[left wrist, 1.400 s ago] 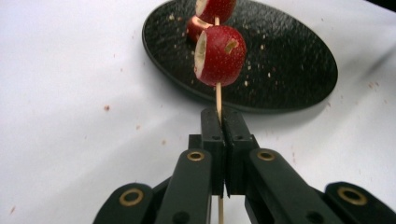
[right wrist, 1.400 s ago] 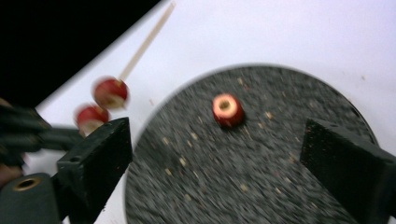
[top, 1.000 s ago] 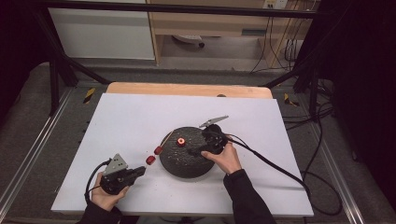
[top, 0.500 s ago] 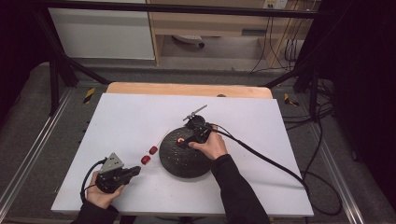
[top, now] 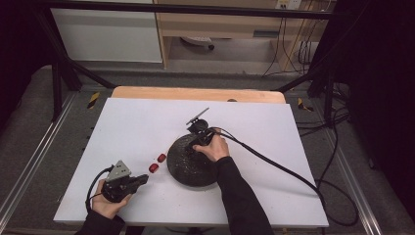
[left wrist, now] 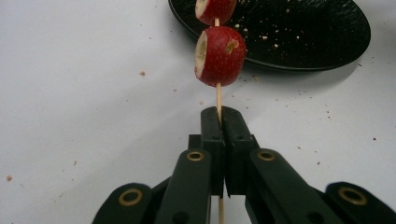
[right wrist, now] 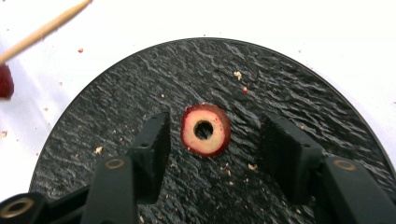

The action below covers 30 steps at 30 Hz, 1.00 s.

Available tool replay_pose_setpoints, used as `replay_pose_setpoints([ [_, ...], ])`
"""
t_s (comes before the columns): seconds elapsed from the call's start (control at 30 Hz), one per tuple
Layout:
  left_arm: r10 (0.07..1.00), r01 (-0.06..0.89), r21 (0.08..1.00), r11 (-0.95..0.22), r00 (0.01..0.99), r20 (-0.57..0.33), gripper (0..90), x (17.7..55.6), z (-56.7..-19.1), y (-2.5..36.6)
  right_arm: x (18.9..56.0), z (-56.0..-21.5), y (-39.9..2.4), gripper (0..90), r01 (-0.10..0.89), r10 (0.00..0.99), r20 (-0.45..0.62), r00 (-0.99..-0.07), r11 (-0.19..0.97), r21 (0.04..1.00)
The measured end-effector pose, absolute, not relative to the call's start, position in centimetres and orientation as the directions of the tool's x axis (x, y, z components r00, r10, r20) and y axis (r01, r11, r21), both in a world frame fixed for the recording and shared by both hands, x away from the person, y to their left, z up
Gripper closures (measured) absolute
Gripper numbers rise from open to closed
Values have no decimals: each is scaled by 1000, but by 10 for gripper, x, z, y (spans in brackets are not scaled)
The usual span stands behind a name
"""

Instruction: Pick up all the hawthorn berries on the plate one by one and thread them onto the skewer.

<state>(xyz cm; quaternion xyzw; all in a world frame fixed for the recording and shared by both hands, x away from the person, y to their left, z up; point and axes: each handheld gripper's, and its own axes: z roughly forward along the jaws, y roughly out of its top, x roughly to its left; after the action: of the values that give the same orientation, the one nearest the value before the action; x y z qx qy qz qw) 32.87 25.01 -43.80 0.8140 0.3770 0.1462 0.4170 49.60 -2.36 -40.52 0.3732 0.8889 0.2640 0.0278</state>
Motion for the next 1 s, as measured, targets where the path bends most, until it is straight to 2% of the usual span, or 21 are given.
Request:
replay_pose_setpoints([
  [0.53,736,494,792,-359,672,-86,885,329,-438,251,502,-415,-17,612,687,684,200,-701,572,448],
  [1.0,736,488,795,-360,673,-80,885,328,-437,250,499,-411,-17,624,702,698,211,-684,552,449],
])
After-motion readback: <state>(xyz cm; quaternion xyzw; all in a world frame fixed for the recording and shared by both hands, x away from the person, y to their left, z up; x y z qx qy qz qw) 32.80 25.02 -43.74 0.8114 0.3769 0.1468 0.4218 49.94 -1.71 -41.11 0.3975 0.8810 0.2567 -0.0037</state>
